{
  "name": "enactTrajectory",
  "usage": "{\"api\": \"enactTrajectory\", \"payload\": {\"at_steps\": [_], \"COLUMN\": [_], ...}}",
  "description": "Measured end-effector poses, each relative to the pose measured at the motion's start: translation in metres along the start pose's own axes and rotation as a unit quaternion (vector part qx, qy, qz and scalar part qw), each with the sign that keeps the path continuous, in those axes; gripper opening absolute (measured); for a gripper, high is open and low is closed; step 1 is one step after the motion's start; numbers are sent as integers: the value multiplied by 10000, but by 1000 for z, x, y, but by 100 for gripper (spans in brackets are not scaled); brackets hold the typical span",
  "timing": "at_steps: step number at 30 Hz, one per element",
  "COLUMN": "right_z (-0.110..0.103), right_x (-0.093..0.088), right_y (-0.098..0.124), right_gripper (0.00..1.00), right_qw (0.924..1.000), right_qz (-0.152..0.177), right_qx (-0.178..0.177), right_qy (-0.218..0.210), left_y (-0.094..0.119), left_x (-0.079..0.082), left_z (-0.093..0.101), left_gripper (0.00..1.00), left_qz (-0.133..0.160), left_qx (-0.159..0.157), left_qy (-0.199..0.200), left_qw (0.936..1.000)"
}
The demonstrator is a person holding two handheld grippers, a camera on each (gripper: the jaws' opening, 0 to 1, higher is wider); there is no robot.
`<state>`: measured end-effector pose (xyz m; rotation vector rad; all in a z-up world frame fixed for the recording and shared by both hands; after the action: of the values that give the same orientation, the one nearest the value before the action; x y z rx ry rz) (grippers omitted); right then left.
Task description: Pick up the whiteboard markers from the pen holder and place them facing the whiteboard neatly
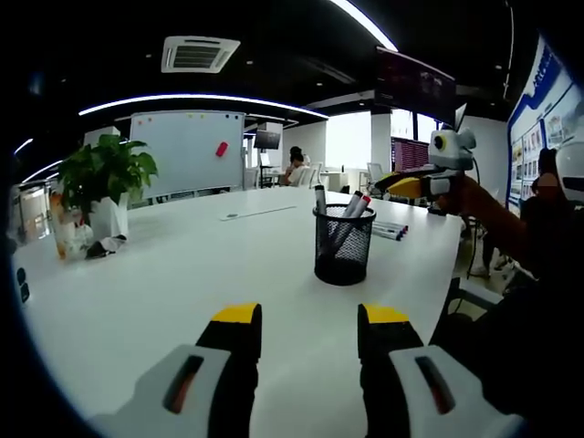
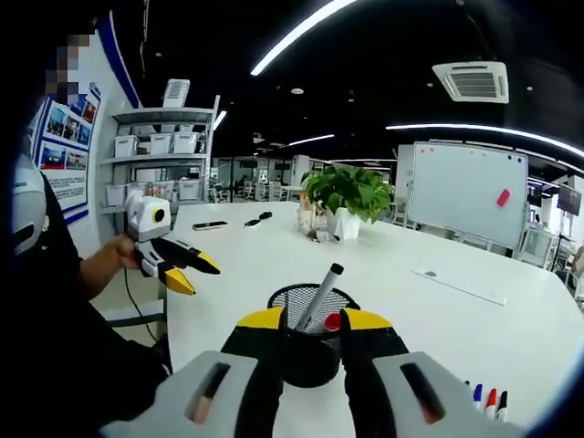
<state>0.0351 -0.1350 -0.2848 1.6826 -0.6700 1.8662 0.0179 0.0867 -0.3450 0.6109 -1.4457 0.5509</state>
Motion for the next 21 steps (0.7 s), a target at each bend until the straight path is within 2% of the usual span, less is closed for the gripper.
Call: {"api": "enactTrajectory", "payload": {"at_steps": [6,14,21], "right_z": [7,8,7], "right_x": [-10,-16,-22], "right_y": [-3,-6,-13], "right_gripper": [25,25,24], "right_qw": [9997,9998,9997], "right_qz": [-136,-138,-190], "right_qx": [-142,-141,-153], "right_qy": [113,-105,-93], "left_y": [0,-1,-1], "left_x": [1,3,7], "left_z": [0,3,6], "left_gripper": [43,43,43], "left_qz": [15,22,56], "left_qx": [4,-26,-52], "left_qy": [-10,-67,-102], "left_qw": [10000,10000,9999]}}
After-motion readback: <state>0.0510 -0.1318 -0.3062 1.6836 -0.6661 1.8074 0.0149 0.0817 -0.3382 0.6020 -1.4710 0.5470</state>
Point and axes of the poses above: the point that each gripper's makers call its tool centre point, and the gripper's own axes: y roughly backward along the fingers, z roughly to its right, x roughly out of its top, the point moved 2 cm from there along y, roughly backward along the fingers, and after that the axes turned 13 degrees about z, right-handed, at the moved point
